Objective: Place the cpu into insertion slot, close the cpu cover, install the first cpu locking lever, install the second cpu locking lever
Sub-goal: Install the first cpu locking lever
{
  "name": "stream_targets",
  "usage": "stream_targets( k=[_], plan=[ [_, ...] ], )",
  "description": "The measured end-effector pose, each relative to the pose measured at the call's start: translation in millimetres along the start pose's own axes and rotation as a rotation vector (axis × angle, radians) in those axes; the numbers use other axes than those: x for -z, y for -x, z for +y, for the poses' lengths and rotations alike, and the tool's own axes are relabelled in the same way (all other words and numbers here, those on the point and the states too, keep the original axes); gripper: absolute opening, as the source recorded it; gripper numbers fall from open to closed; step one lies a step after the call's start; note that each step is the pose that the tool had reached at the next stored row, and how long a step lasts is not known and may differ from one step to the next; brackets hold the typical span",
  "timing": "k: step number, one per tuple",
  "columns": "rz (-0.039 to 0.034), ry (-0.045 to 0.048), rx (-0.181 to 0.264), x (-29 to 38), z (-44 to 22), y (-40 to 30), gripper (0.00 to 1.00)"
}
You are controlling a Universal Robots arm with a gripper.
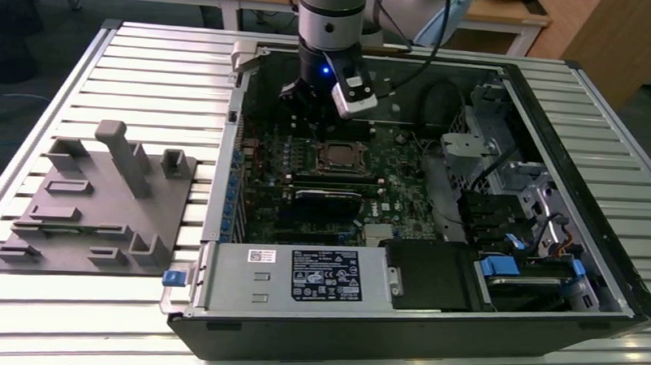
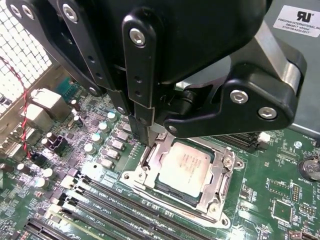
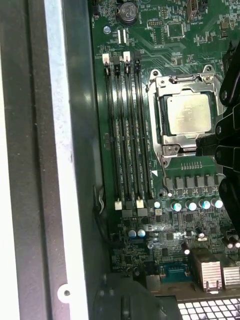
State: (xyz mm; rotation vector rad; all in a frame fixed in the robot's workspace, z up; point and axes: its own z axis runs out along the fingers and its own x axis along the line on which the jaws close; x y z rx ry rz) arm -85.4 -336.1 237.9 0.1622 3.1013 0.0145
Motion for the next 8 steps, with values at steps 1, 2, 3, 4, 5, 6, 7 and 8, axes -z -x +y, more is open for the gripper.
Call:
stream_targets(
  k=[1, 2, 3, 4, 5, 6, 7, 8],
  plan=[
    [0.0001, -0.0003, 0.000, 0.5, -0.1, 0.0, 0.10],
    [0.0000, -0.0001, 0.000, 1.3, 0.0, 0.0, 0.10],
    [-0.0001, 0.0001, 0.000, 2.1, 0.0, 0.1, 0.10],
    [-0.0001, 0.0001, 0.000, 3.3, 0.1, 0.1, 0.10],
    [-0.0001, 0.0001, 0.000, 4.7, 0.1, 0.2, 0.10],
    [-0.0001, 0.0001, 0.000, 6.0, 0.1, 0.2, 0.10],
    [-0.0001, 0.0000, 0.000, 7.1, 0.1, 0.3, 0.10],
    [0.0000, 0.0000, 0.000, 7.6, 0.1, 0.3, 0.10]
  ],
)
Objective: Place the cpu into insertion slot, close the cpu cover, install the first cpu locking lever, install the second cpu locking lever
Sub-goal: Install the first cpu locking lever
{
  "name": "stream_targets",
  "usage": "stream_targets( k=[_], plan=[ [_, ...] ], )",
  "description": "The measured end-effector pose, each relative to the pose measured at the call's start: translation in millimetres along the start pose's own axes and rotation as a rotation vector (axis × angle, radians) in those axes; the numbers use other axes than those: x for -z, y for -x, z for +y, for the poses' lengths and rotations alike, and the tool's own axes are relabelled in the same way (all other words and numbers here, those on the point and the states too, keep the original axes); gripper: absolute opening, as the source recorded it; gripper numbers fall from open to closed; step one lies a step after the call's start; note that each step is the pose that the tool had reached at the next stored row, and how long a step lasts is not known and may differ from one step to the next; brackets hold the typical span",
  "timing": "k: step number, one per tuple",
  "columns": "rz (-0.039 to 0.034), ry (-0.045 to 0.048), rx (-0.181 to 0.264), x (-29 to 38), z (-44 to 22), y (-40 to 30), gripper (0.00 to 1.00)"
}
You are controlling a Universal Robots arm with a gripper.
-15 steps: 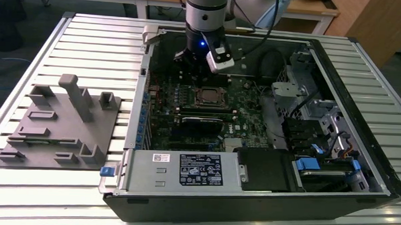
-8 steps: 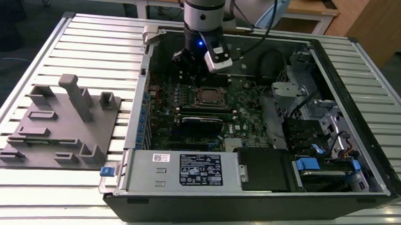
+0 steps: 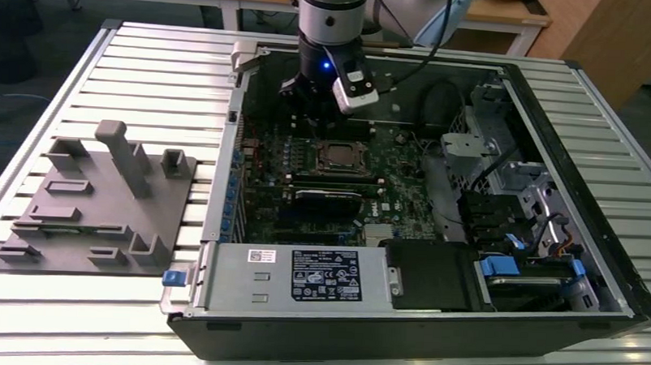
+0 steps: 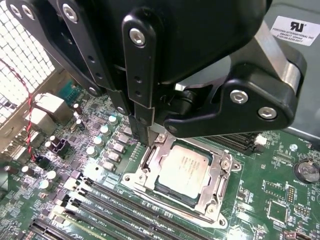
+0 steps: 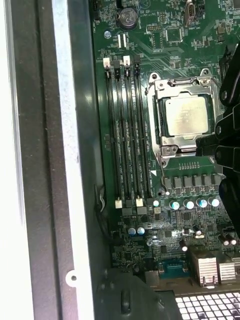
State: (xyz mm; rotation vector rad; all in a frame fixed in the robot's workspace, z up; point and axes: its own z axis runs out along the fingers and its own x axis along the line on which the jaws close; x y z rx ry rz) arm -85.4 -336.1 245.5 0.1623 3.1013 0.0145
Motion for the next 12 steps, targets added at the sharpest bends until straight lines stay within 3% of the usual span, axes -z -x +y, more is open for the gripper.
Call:
stream_targets(
  k=[5, 12],
  plan=[
    [0.0000, -0.0001, 0.000, 0.4, -0.3, -2.3, 0.10],
    [-0.0016, 0.0005, 0.000, 0.8, -1.9, -17.7, 0.10]
  ],
)
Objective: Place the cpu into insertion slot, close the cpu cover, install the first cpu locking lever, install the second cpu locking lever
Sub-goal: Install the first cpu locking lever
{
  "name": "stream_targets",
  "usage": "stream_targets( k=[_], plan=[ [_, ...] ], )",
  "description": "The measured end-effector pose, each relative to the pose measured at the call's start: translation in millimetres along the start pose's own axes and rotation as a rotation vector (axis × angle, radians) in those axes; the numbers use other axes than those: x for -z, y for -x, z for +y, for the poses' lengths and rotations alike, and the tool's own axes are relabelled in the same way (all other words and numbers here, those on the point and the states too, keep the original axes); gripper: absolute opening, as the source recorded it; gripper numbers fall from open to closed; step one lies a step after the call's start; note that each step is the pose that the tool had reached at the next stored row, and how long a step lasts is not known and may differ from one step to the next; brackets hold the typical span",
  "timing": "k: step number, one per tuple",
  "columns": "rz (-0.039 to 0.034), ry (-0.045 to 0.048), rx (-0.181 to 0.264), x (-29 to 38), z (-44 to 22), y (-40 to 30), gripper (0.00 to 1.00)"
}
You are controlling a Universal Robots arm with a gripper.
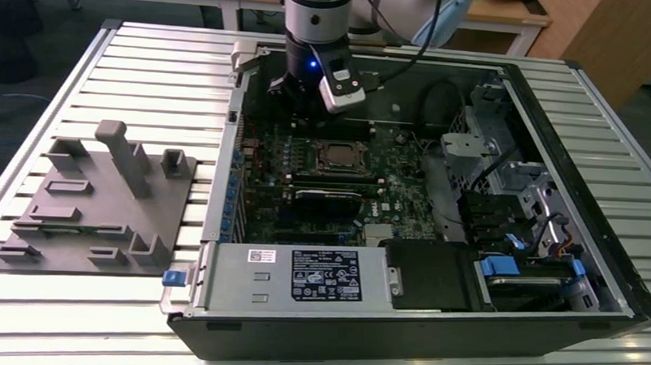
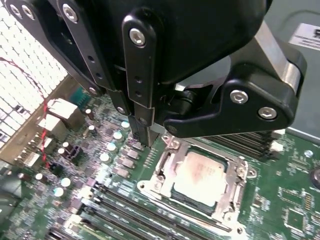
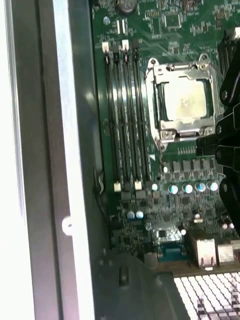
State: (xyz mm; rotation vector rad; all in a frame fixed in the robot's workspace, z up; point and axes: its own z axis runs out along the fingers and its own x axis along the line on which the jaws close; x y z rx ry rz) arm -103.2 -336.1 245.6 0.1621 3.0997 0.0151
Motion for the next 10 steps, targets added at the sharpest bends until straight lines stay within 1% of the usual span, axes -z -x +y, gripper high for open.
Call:
stream_targets(
  k=[1, 6, 7, 8, 10],
  plan=[
    [-0.0001, 0.0000, 0.000, 0.0, -0.1, -1.1, 0.10],
    [0.0001, -0.0004, 0.000, 0.1, -0.1, -1.1, 0.10],
    [0.0027, -0.0006, 0.000, 0.0, -0.1, -1.2, 0.10],
    [0.0085, -0.0011, 0.000, -0.1, -0.1, -1.2, 0.10],
    [0.0261, -0.0030, 0.000, -0.2, -0.1, -1.1, 0.10]
  ],
)
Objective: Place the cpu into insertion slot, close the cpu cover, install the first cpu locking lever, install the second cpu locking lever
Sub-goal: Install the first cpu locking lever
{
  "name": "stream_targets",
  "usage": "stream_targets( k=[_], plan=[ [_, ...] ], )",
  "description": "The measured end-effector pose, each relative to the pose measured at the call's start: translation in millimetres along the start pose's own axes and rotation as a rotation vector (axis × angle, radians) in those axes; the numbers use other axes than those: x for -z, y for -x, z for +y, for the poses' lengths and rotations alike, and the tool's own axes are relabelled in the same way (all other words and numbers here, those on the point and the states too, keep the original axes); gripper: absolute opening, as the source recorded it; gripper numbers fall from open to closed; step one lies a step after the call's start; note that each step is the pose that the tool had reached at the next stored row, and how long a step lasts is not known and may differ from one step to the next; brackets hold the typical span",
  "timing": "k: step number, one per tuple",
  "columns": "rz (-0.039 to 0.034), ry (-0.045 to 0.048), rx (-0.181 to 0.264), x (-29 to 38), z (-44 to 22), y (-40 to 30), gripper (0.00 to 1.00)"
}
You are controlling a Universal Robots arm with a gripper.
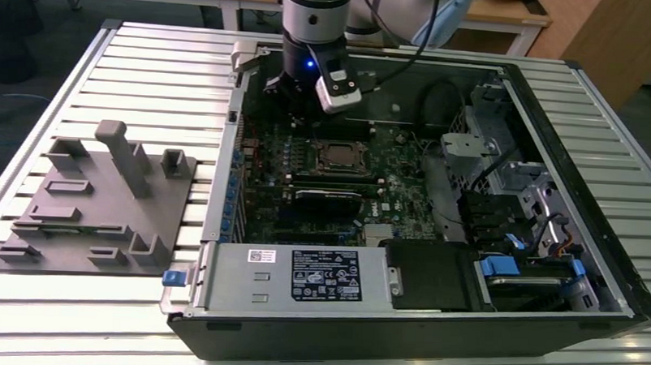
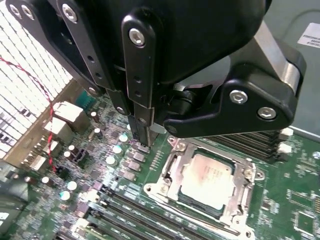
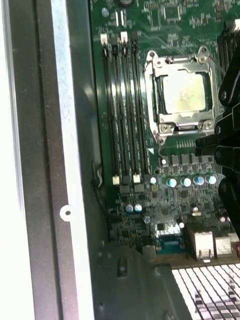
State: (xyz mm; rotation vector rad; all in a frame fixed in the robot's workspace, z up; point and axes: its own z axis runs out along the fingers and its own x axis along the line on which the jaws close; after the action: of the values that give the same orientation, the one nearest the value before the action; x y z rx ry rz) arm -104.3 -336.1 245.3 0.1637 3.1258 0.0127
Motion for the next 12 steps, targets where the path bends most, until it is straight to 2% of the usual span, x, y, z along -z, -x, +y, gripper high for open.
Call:
stream_targets(
  k=[1, 2, 8, 9, 12],
  plan=[
    [0.0083, -0.0008, 0.000, -0.1, 0.0, 0.0, 0.10],
    [0.0240, -0.0026, 0.000, -0.2, 0.0, 0.1, 0.10],
    [0.0673, -0.0071, 0.000, -0.6, 0.0, 0.1, 0.10],
    [0.0723, -0.0076, -0.001, -0.6, 0.0, 0.1, 0.10],
    [0.0727, -0.0051, -0.001, 4.9, 0.1, 0.1, 0.10]
  ],
)
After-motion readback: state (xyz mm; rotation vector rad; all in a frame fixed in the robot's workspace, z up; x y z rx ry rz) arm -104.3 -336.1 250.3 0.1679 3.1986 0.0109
